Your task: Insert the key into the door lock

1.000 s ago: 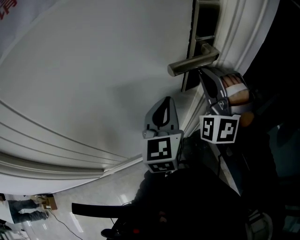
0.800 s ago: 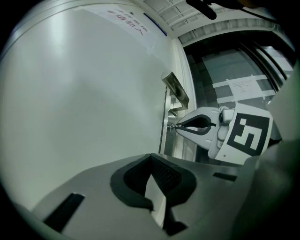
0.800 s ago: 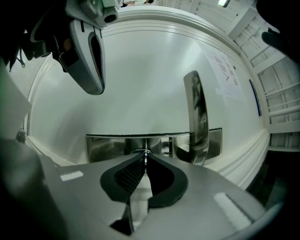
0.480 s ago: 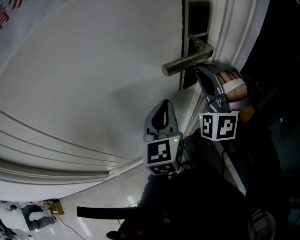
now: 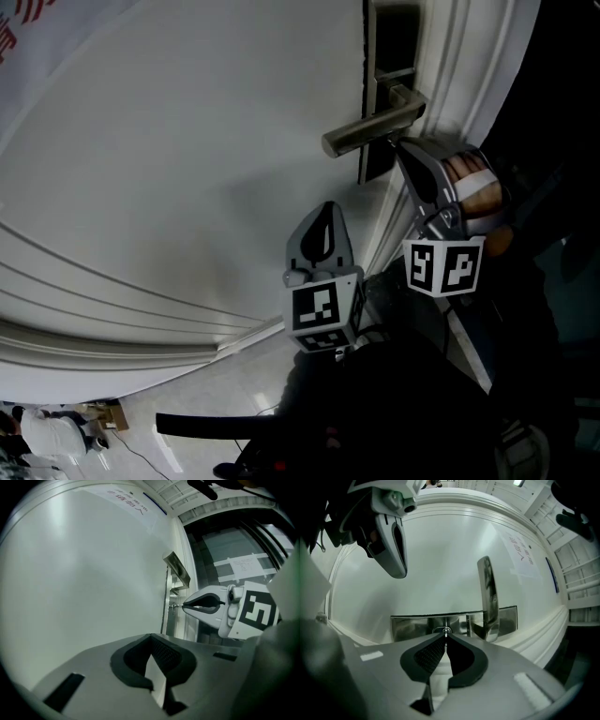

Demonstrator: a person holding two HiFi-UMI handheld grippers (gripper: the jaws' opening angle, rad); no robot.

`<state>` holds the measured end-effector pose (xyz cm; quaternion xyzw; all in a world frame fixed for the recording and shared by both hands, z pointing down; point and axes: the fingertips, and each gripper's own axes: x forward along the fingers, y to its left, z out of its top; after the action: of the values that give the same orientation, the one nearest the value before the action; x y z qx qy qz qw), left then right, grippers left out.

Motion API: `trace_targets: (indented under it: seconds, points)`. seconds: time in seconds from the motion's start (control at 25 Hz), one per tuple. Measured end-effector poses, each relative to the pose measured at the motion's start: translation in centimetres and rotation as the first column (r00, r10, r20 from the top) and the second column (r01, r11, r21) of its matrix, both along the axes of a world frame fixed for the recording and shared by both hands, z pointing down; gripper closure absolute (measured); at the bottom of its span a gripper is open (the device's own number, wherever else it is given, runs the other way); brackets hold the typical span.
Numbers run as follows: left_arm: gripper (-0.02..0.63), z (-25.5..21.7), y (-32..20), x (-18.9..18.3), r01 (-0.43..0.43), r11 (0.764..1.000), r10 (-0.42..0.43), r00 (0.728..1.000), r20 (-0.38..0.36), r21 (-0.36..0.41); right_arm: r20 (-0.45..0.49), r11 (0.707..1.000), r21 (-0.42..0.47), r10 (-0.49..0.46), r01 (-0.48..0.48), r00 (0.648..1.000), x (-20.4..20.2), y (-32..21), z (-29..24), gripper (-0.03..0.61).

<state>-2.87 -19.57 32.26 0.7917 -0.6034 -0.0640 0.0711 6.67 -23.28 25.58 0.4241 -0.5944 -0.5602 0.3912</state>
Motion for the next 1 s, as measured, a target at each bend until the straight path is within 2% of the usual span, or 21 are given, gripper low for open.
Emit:
trace_targets:
  seconds: [0.12,0.2,0.32,0.4,0.52,0.64,0.72,0.8,1.0]
  points:
    - [0.612,-0.4,-0.3,-0.4,0.007,1.0,-0.007,1.0,-0.008,-0.009,0.071,1.0,-0.016,-0.009,0.01,0.997,0.5,0.8,-0.1,0.561]
    - [0.612,-0.8,-0.3,-0.5,0.013,1.0,-0.013,1.0,-0.009,-0.014,0.159,0.999,-0.042,-0.019,0.026,0.987,0.7,1.5,-0.1,0.563]
    - [0.613,-0.3,-0.2,-0.5,0.02,1.0,-0.02,1.0,0.004,-0.015,0.352,0.992,-0.113,-0.018,0.061,0.936,1.3,2.2,0.0,0.563]
    - [0.612,0.3,-0.3,-0.2,0.007,1.0,-0.007,1.0,0.012,-0.011,0.503,0.981,-0.164,-0.006,0.102,0.864,1.6,2.4,0.3,0.565]
    - [0.612,0.9,-0.3,0.2,-0.006,1.0,0.007,1.0,0.026,-0.025,0.72,0.966,-0.195,0.024,0.17,0.694,2.1,2.4,0.5,0.577]
    - [0.612,0.9,-0.3,0.3,-0.003,0.999,0.004,1.0,0.024,-0.042,0.84,0.958,-0.219,0.087,0.188,0.536,2.9,2.5,1.1,0.577]
    - [0.612,1.1,-0.3,0.4,-0.002,0.999,0.003,1.0,0.027,-0.043,0.883,0.95,-0.231,0.115,0.21,0.454,3.2,2.6,1.6,0.577]
    - [0.612,1.5,-0.3,0.5,-0.006,0.999,0.008,0.999,0.041,-0.045,0.899,0.942,-0.248,0.137,0.227,0.416,3.3,2.7,2.2,0.577]
    - [0.612,1.5,-0.3,0.9,-0.019,0.998,0.022,0.998,0.052,-0.053,0.901,0.927,-0.281,0.165,0.248,0.401,3.0,3.0,3.3,0.578]
